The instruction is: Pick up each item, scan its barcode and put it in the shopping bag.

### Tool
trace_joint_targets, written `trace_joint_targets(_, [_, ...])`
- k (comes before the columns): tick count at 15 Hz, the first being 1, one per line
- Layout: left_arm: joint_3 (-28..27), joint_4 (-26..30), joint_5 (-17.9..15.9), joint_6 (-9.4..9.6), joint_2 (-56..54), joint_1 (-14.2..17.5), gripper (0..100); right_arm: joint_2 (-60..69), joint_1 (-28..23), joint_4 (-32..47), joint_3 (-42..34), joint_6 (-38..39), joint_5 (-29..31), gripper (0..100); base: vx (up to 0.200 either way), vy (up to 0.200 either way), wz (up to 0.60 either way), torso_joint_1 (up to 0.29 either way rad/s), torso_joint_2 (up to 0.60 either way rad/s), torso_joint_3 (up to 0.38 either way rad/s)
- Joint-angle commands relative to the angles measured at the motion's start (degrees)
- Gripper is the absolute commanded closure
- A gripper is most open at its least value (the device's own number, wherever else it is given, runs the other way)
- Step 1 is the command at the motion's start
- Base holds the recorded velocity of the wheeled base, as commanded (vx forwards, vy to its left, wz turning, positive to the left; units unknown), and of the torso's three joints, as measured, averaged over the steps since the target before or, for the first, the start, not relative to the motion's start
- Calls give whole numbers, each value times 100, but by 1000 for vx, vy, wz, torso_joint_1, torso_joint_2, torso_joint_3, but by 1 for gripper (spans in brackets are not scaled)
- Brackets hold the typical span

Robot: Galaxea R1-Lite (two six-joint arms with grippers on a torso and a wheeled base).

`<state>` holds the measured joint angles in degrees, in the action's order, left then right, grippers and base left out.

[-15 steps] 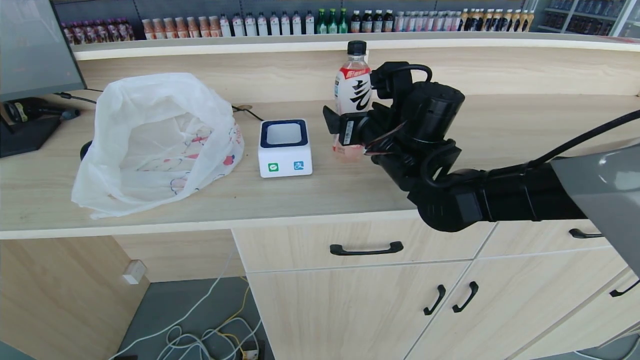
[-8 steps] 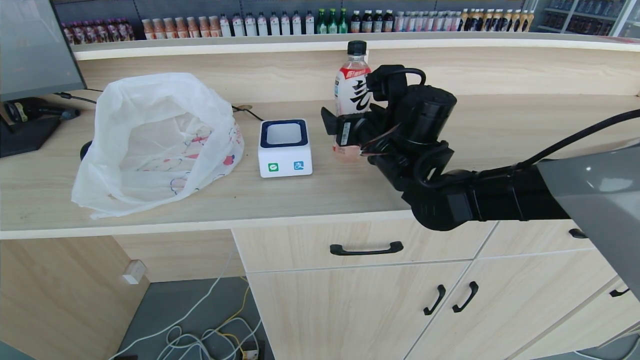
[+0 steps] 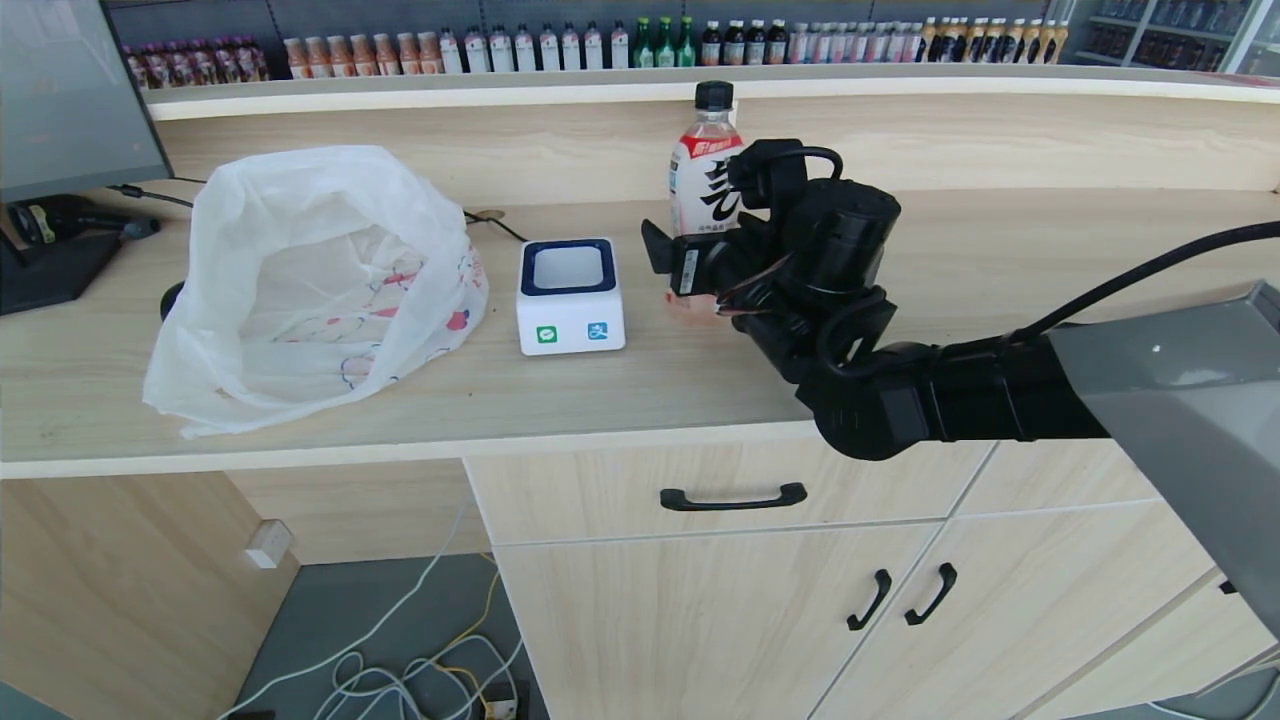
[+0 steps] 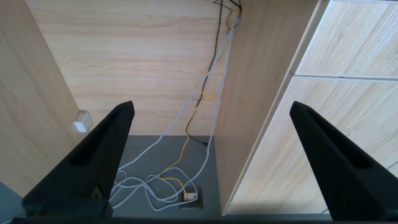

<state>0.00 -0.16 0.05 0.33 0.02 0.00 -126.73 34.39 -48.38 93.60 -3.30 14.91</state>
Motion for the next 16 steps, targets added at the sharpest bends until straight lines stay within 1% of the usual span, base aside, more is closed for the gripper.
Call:
trace_joint_targets(1, [0, -2, 4, 2, -2, 0, 0, -44, -46, -4, 36, -4, -6, 0, 0, 0, 0, 0, 0, 0])
trace_joint_targets(3, [0, -2, 4, 2, -2, 0, 0, -97, -82, 4, 176, -4, -6, 0, 0, 0, 0, 0, 0, 0])
trace_joint_targets(6, [0, -2, 4, 2, -2, 0, 0, -141, -82, 224, 343, -12, -6, 0, 0, 0, 0, 0, 0, 0])
trace_joint_targets(7, [0, -2, 4, 2, -2, 0, 0, -220, -82, 365, 545, -12, -6, 0, 0, 0, 0, 0, 0, 0])
trace_joint_targets(9, [0, -2, 4, 2, -2, 0, 0, -334, -90, 400, 783, -12, -6, 0, 0, 0, 0, 0, 0, 0])
trace_joint_targets(14, [0, -2, 4, 2, -2, 0, 0, -405, -178, 418, 844, -12, -32, 0, 0, 0, 0, 0, 0, 0])
trace_joint_targets(15, [0, -2, 4, 2, -2, 0, 0, -405, -187, 418, 835, -4, -32, 100, 0, 0, 0, 0, 0, 0])
trace_joint_targets(16, [0, -2, 4, 2, -2, 0, 0, -405, -178, 418, 844, -4, -41, 100, 0, 0, 0, 0, 0, 0])
